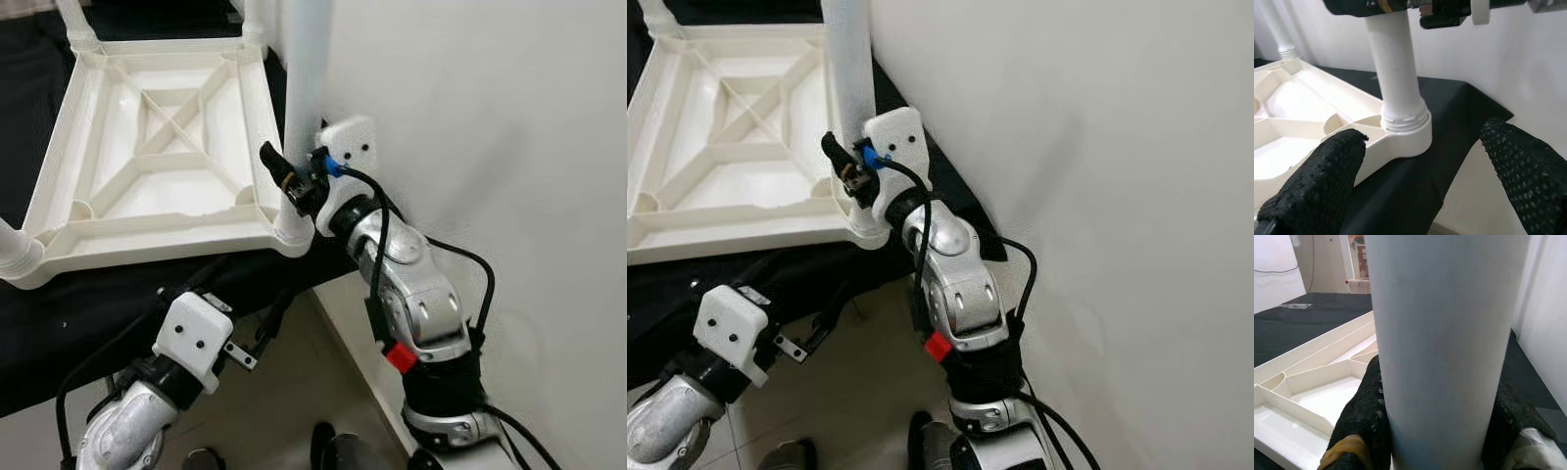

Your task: Building children table

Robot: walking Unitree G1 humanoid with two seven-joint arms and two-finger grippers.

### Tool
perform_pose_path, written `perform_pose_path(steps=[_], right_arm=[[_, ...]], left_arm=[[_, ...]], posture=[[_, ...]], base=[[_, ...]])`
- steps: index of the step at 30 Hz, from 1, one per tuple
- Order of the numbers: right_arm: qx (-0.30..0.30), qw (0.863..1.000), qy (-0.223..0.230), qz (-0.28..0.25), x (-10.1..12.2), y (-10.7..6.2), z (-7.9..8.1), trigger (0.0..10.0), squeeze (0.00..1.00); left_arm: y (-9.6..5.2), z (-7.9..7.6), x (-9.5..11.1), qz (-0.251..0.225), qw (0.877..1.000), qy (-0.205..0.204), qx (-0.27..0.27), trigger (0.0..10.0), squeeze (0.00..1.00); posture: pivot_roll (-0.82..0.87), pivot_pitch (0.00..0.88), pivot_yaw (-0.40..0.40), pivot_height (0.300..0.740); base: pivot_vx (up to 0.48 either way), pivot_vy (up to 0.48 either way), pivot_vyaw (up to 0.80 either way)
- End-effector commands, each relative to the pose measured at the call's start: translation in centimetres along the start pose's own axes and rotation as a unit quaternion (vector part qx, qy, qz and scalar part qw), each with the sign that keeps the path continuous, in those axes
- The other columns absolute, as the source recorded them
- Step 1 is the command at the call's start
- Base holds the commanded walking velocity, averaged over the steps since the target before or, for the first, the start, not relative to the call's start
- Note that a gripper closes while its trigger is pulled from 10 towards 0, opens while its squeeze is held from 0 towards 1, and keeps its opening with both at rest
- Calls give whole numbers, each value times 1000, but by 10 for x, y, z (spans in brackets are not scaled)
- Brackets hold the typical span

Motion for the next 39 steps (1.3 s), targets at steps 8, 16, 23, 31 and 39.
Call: perform_pose_path(steps=[8,16,23,31,39], right_arm=[[144,988,44,21,-4,4,13,10000,1000],[300,954,12,-5,24,-5,-4,10000,1000],[368,929,-27,-9,43,-4,-28,10000,961],[410,912,-17,-22,57,1,-40,10000,0],[452,891,-31,-17,62,0,-50,0,0]], left_arm=[[-4,-1,-2,5,1000,-3,1,10000,0],[-4,-3,-1,6,1000,-4,1,10000,0],[-7,-5,-1,12,1000,-5,2,10000,0],[-7,-5,0,11,1000,-4,2,10000,0],[-11,-6,-1,17,1000,-4,3,10000,0]], posture=[[107,267,-111,740],[110,277,-114,740],[117,286,-117,740],[134,282,-121,740],[132,286,-124,740]], base=[[0,0,0],[0,0,0],[0,0,0],[0,0,0],[0,0,0]])
Point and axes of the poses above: a point about 5 cm out from each wrist's last joint towards the gripper, its own y axis pointing out of the wrist towards the gripper, its own x axis along the axis of the wrist's last joint, z = x × y, the point moved 1 cm from there along y, pointing out of the wrist towards the gripper, and after that the axes turned 7 degrees about y, right-handed, at the moved point
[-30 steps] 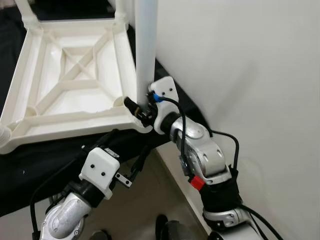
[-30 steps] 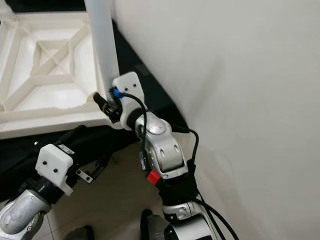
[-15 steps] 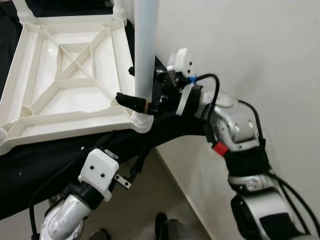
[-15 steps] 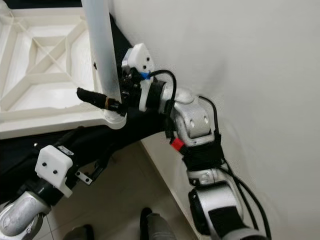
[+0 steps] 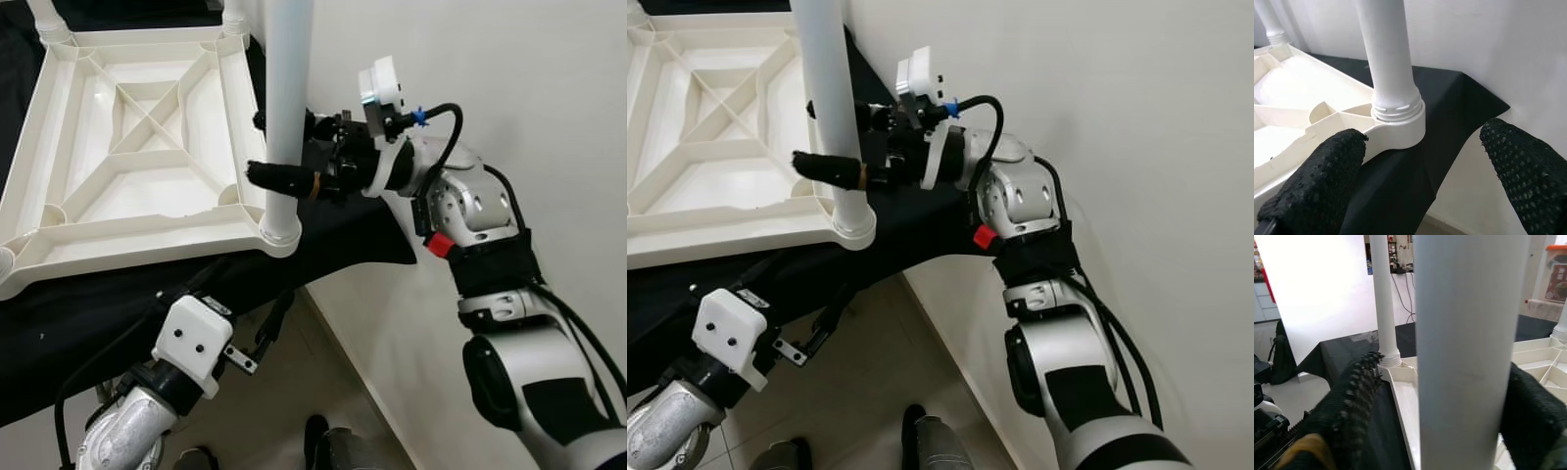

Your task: Building children table

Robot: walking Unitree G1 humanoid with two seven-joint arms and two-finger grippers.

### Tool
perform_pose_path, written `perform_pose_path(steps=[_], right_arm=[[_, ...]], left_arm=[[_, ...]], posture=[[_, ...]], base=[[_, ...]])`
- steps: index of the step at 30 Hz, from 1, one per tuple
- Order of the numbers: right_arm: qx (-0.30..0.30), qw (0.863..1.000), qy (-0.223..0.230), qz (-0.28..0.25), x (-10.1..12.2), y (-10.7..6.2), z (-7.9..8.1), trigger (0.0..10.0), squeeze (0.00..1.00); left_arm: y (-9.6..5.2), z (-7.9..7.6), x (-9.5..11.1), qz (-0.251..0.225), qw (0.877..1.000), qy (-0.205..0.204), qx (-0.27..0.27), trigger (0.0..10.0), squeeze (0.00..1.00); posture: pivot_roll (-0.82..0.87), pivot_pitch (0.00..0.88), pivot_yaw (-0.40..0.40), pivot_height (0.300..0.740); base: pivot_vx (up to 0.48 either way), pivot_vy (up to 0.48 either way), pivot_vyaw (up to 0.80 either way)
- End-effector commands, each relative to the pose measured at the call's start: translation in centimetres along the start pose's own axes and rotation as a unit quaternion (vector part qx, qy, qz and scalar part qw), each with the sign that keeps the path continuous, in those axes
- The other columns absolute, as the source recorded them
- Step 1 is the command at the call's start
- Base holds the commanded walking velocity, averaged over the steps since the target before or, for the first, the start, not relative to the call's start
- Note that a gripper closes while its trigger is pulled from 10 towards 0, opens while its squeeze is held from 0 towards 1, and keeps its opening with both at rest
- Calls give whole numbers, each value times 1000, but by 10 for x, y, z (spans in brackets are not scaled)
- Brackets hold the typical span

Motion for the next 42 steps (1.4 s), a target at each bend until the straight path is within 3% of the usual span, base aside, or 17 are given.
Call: perform_pose_path(steps=[1,13,15,16,17,18,20,21,22,24,33,34,36,37,39,40,42], right_arm=[[28,999,-14,-3,5,-5,1,0,0],[4,1000,18,18,-25,6,17,0,0],[-81,994,78,1,-46,10,26,0,0],[-165,968,189,25,-86,10,51,0,0],[-165,968,189,25,-86,10,51,0,0],[-299,939,152,70,-107,5,50,0,0],[-610,772,107,144,-130,-42,51,0,0],[-567,803,101,156,-132,-30,66,0,0],[-567,803,101,156,-132,-30,66,0,0],[-430,890,73,134,-119,-2,73,0,0],[-469,875,65,99,-96,6,51,0,0],[-463,880,60,89,-89,12,51,5059,0],[-459,883,57,82,-85,16,51,5059,0],[-424,903,65,41,-68,19,47,10000,427],[-409,909,68,29,-63,17,44,10000,427],[-378,923,71,21,-57,16,42,10000,1000],[-329,941,74,18,-51,12,39,10000,1000]], left_arm=[[-3,-4,-1,8,1000,1,-4,10000,0],[-6,-3,-2,12,1000,2,-9,10000,0],[-9,-2,-3,18,1000,7,-6,10000,0],[-10,2,1,15,1000,13,0,10000,0],[-10,2,1,15,1000,13,0,10000,0],[-10,3,2,14,1000,16,3,10000,0],[-10,6,2,14,1000,18,5,10000,0],[-9,8,0,15,1000,20,7,10000,0],[-9,8,0,15,1000,20,7,10000,0],[-5,8,-3,14,1000,16,5,10000,0],[1,13,-5,9,1000,25,4,10000,0],[2,15,-5,9,1000,26,6,10000,0],[2,16,-5,8,1000,27,7,10000,0],[3,15,-5,7,1000,27,2,10000,0],[4,14,-5,7,1000,27,1,10000,0],[5,14,-5,5,1000,27,0,10000,0],[6,15,-4,3,1000,28,0,10000,0]], posture=[[132,286,-124,740],[62,315,-117,740],[80,326,-133,740],[85,330,-158,740],[85,330,-158,740],[85,330,-158,740],[87,330,-170,740],[62,337,-145,740],[62,337,-145,740],[55,315,-128,740],[60,297,-120,740],[64,295,-115,740],[64,295,-115,740],[65,296,-113,740],[65,296,-113,740],[63,296,-114,740],[58,301,-115,740]], base=[[0,0,0],[0,0,0],[0,0,0],[0,0,0],[0,0,0],[0,0,0],[0,0,0],[0,0,0],[0,0,0],[0,0,0],[0,0,0],[0,0,0],[0,0,0],[0,0,0],[0,0,0],[0,0,0],[0,0,0]])
Point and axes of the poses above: a point about 5 cm out from each wrist's last joint towards the gripper, its own y axis pointing out of the wrist towards the gripper, its own x axis along the axis of the wrist's last joint, z = x × y, the point moved 1 cm from there along y, pointing out of the wrist towards the gripper, and after that the axes turned 7 degrees about y, right-handed, at the moved point
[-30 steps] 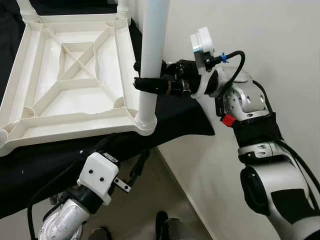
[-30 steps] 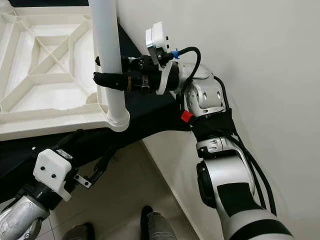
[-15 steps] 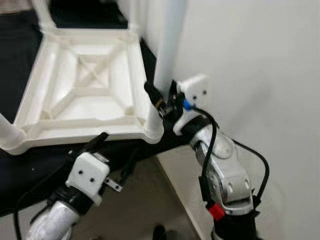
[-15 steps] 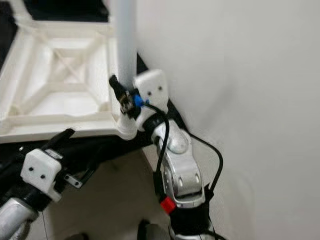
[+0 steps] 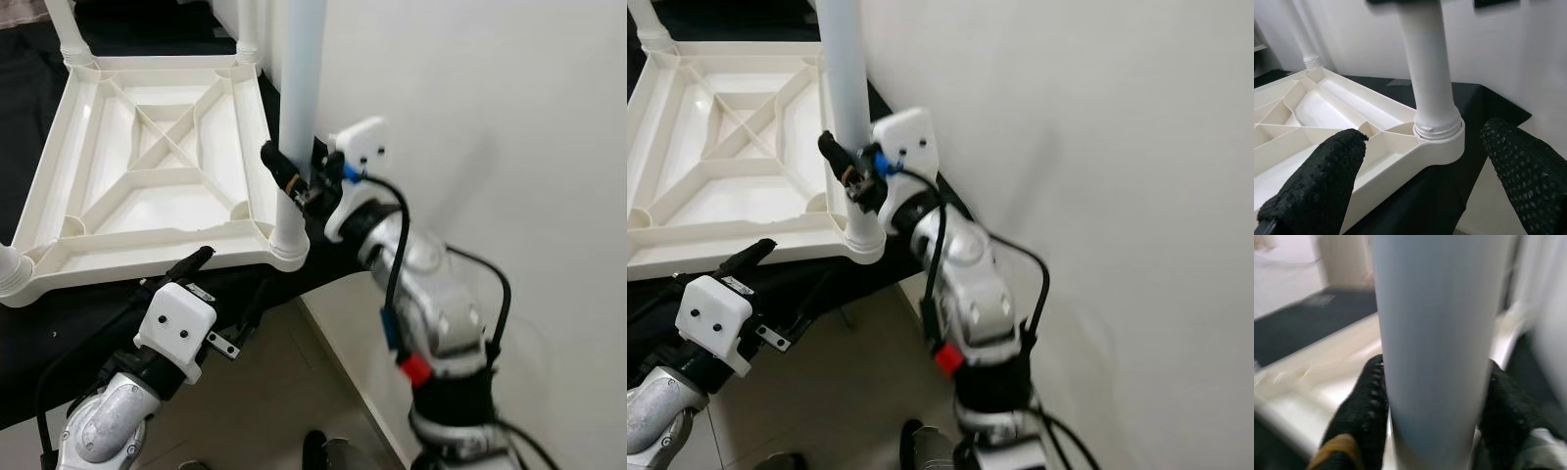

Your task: Building children table

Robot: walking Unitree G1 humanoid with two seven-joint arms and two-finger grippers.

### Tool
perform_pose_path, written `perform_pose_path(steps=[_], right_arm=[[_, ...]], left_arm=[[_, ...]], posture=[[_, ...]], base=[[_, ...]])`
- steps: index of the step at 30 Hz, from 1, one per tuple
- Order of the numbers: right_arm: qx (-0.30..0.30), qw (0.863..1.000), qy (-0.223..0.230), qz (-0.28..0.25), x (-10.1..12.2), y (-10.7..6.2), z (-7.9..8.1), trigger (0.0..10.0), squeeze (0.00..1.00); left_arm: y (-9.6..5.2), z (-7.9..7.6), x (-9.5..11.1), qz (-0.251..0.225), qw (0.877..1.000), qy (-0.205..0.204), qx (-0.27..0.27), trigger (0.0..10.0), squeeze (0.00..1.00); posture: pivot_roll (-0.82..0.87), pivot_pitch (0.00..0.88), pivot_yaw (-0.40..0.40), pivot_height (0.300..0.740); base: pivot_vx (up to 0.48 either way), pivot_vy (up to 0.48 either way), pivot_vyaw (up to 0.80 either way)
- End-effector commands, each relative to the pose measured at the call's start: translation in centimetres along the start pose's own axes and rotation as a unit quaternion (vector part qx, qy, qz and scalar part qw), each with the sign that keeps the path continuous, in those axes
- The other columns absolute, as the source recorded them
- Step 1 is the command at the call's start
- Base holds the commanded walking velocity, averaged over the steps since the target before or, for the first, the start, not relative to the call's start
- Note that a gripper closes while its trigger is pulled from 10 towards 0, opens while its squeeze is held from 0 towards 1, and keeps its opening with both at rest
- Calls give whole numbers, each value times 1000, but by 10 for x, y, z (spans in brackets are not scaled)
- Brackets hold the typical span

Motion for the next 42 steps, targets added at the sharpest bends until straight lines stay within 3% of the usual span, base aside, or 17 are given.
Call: perform_pose_path(steps=[1,2,3,5,11,13,15,18,19,20,21,32,33,34,42], right_arm=[[44,999,23,8,-2,0,0,10000,1000],[88,996,22,21,-1,-3,-1,10000,1000],[88,996,22,21,-1,-3,-1,10000,1000],[163,986,-12,30,4,-11,-14,10000,1000],[214,976,-40,29,13,-16,-25,10000,1000],[238,970,-37,26,19,-17,-28,10000,1000],[291,955,-39,37,23,-20,-38,10000,1000],[306,950,-36,40,24,-19,-45,10000,1000],[325,944,-37,36,28,-18,-48,10000,773],[325,944,-37,36,28,-18,-48,10000,773],[346,937,-35,25,34,-16,-49,10000,0],[392,919,-41,22,40,-4,-50,10000,0],[404,914,-37,15,42,-1,-49,4392,0],[415,909,-33,9,43,0,-47,0,0],[419,908,-29,5,36,5,-46,0,0]], left_arm=[[-1,-3,-2,4,1000,-3,-13,10000,0],[0,-3,-2,4,1000,-3,-13,10000,0],[0,-3,-2,4,1000,-3,-13,10000,0],[0,-3,-3,4,1000,-3,-13,10000,0],[0,-4,-2,4,1000,-6,-19,10000,0],[-1,-5,-2,5,1000,-6,-21,10000,0],[-2,-6,-2,6,1000,-7,-23,10000,0],[-2,-6,-2,7,1000,-6,-24,10000,0],[-2,-6,-2,7,1000,-6,-24,10000,0],[-2,-6,-2,7,1000,-6,-24,10000,0],[-2,-5,-2,8,1000,-5,-24,10000,0],[-1,-4,-1,6,1000,-2,-24,10000,0],[-1,-5,0,4,1000,0,-25,10000,0],[-1,-5,1,3,1000,0,-25,10000,0],[-1,-9,2,2,1000,-5,-25,10000,0]], posture=[[58,301,-115,740],[58,301,-115,740],[58,301,-115,740],[65,306,-105,740],[67,310,-102,740],[74,315,-99,740],[82,315,-99,740],[85,314,-98,740],[89,314,-95,740],[89,314,-95,740],[89,314,-95,740],[111,290,-103,740],[114,284,-102,740],[122,278,-104,740],[121,282,-105,740]], base=[[0,0,0],[0,0,0],[0,0,0],[0,0,0],[0,0,0],[0,0,0],[0,0,0],[0,0,0],[0,0,0],[0,0,0],[0,0,0],[0,0,0],[0,0,0],[0,0,0],[0,0,0]])
Point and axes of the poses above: a point about 5 cm out from each wrist's last joint towards the gripper, its own y axis pointing out of the wrist towards the gripper, its own x axis along the axis of the wrist's last joint, z = x × y, the point moved 1 cm from there along y, pointing out of the wrist towards the gripper, and after that the axes turned 7 degrees about y, right-handed, at the moved point
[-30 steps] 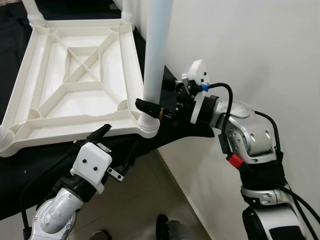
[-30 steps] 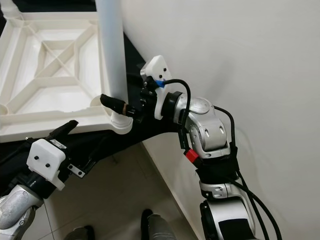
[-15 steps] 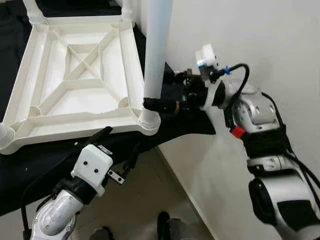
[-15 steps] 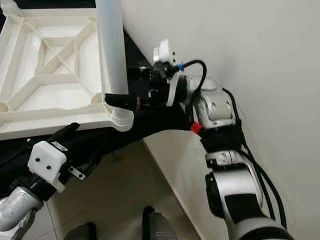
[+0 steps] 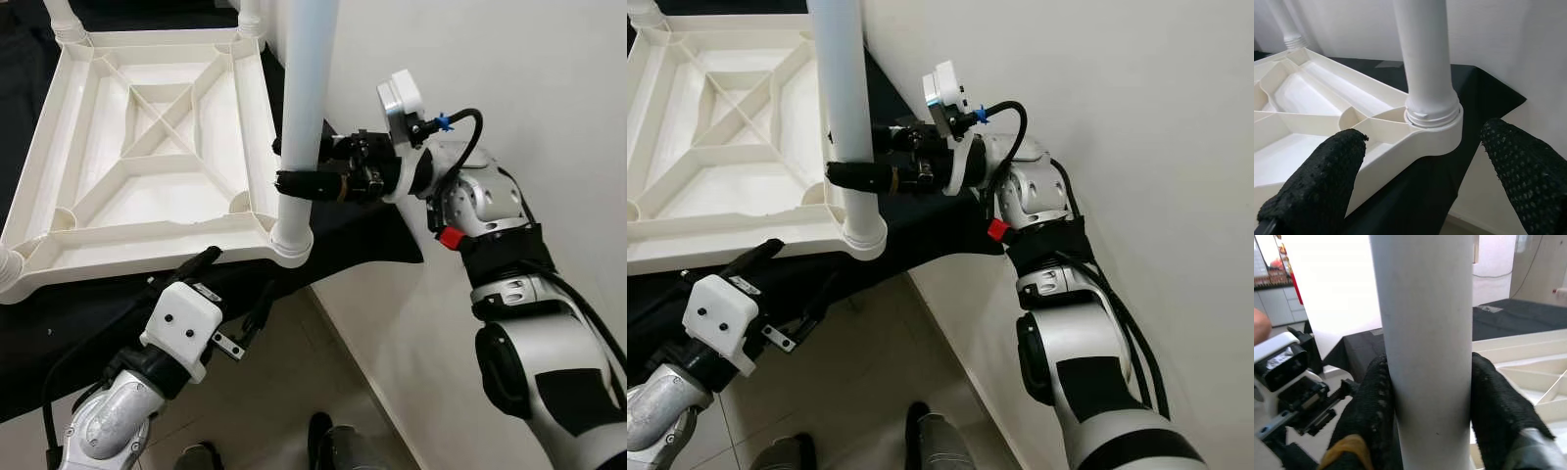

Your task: Building children table

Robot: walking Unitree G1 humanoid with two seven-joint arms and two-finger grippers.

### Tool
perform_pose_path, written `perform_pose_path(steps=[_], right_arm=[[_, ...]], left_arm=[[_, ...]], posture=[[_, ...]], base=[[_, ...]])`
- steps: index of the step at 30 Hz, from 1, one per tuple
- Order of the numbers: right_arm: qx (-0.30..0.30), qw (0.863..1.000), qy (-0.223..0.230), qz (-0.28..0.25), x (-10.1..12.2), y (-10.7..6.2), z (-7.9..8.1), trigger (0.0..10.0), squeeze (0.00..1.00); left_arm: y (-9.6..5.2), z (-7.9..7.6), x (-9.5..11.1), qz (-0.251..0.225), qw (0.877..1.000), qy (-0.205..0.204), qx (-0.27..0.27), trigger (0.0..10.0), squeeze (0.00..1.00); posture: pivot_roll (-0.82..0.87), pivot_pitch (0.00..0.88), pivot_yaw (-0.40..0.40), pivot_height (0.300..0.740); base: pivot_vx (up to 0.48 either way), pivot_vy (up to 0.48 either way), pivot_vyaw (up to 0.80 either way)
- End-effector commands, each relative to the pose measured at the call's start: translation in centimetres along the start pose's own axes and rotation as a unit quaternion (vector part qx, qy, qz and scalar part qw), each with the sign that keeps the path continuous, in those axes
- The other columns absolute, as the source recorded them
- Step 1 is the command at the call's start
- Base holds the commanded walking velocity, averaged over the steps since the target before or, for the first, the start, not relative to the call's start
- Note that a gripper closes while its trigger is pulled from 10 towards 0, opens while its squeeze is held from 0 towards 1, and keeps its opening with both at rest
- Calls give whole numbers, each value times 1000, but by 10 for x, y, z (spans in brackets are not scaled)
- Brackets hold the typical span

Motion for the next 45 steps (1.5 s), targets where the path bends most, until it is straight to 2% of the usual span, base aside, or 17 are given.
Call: perform_pose_path(steps=[1,8,10,13,15,16,20,25,26,27,28,30,31,34,37,42,45], right_arm=[[20,1000,4,1,-4,4,1,0,0],[-16,1000,-8,6,-8,-1,-2,0,0],[-180,983,-5,42,-38,2,-2,0,0],[-180,983,-5,42,-38,2,-2,0,0],[-273,960,-11,61,-55,1,1,0,0],[-375,923,22,83,-93,12,33,0,0],[-464,879,63,89,-115,26,68,0,0],[-457,885,42,84,-107,26,58,0,0],[-457,886,12,76,-94,23,43,4824,0],[-457,886,12,76,-94,23,43,4824,0],[-460,885,-11,64,-79,19,30,10000,0],[-449,891,-41,45,-65,21,23,10000,0],[-430,901,-55,27,-55,23,21,10000,984],[-414,908,-59,14,-50,25,20,10000,1000],[-334,941,-56,-17,-29,25,24,10000,1000],[-306,950,-55,-19,-25,24,27,10000,1000],[-205,977,-61,3,-17,18,33,10000,1000]], left_arm=[[-3,-4,1,4,1000,-3,-8,10000,0],[-2,-4,1,3,1000,-3,-11,10000,0],[0,-5,0,2,1000,-6,-8,10000,0],[0,-5,0,2,1000,-6,-8,10000,0],[0,-6,-1,1,1000,-8,-7,10000,0],[2,-6,-1,-1,1000,-10,-7,10000,0],[6,-8,-1,-7,1000,-12,-18,10000,0],[6,-7,-1,-7,1000,-10,-18,10000,0],[6,-5,-2,-6,1000,-9,-12,10000,0],[6,-5,-2,-6,1000,-9,-12,10000,0],[7,-3,-2,-6,1000,-8,-7,10000,0],[7,-2,-2,-6,1000,-10,-2,10000,0],[7,-3,-2,-5,1000,-13,0,10000,0],[8,-5,-2,-6,1000,-15,0,10000,0],[4,-5,-4,4,1000,-15,1,10000,0],[2,-4,-6,9,1000,-14,3,10000,0],[-3,-4,-7,17,1000,-14,5,10000,0]], posture=[[119,283,-102,740],[103,282,-97,740],[61,282,-118,740],[61,282,-118,740],[61,282,-118,740],[75,284,-90,740],[70,267,-90,740],[66,259,-91,740],[65,255,-95,740],[65,255,-95,740],[55,268,-92,740],[46,275,-90,740],[44,276,-89,740],[46,276,-91,740],[54,293,-90,740],[54,293,-90,740],[65,308,-90,740]], base=[[0,0,0],[0,0,0],[0,0,0],[0,0,0],[0,0,0],[0,0,0],[0,0,0],[0,0,0],[0,0,0],[0,0,0],[0,0,0],[0,0,0],[0,0,0],[0,0,0],[0,0,0],[0,0,0],[0,0,0]])
Point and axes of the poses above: a point about 5 cm out from each wrist's last joint towards the gripper, its own y axis pointing out of the wrist towards the gripper, its own x axis along the axis of the wrist's last joint, z = x × y, the point moved 1 cm from there along y, pointing out of the wrist towards the gripper, and after that the axes turned 7 degrees about y, right-handed, at the moved point
